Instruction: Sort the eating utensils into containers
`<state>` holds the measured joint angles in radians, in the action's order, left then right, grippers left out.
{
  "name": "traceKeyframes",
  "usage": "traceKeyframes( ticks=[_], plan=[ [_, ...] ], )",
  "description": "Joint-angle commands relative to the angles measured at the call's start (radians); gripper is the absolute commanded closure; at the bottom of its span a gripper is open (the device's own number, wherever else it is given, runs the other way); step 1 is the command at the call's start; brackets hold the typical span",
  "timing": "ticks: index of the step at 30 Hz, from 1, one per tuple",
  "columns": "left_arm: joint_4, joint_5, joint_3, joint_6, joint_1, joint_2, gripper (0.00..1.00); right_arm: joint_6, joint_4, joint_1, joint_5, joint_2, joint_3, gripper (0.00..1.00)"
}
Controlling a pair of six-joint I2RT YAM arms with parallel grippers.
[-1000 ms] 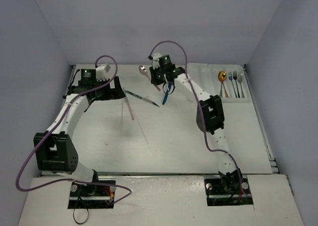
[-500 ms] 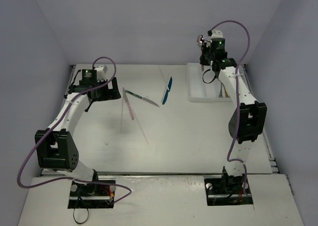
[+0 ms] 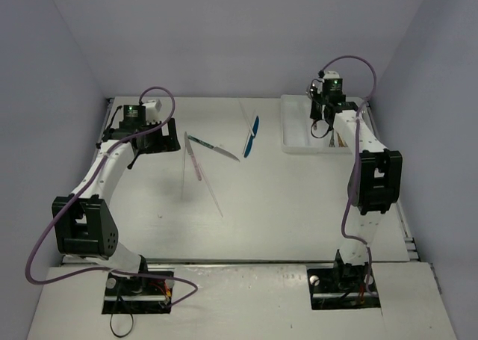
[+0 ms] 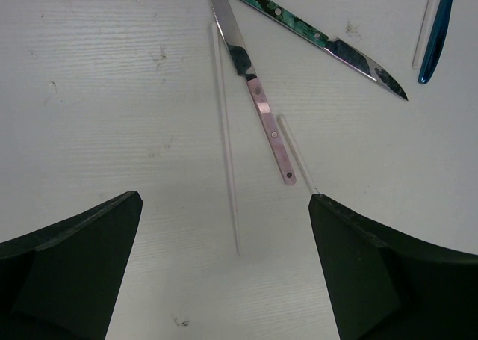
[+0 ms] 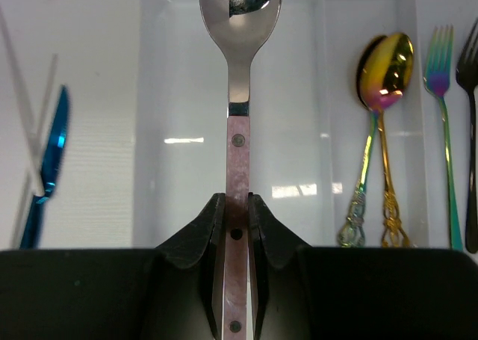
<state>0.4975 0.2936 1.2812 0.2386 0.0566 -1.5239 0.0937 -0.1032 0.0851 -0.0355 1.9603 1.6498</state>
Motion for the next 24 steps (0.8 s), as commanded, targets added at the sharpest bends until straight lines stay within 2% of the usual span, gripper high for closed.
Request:
traceKeyframes(
  ticks=[1,13,24],
  plan=[
    [0.001,0.006,0.057,-0.024,-0.007,0.055,0.05,-0.067,0.074,-0.068,-0.013,-0.064,-0.032,1.00],
    [0.023,0.045,0.056,-0.077,-0.008,0.039,0.05,-0.252,0.068,-0.175,-0.052,-0.016,-0.071,1.00],
    [0.024,0.082,0.067,-0.102,-0.007,0.024,0.05,-0.277,0.067,-0.218,-0.077,0.096,-0.022,1.00]
  ],
)
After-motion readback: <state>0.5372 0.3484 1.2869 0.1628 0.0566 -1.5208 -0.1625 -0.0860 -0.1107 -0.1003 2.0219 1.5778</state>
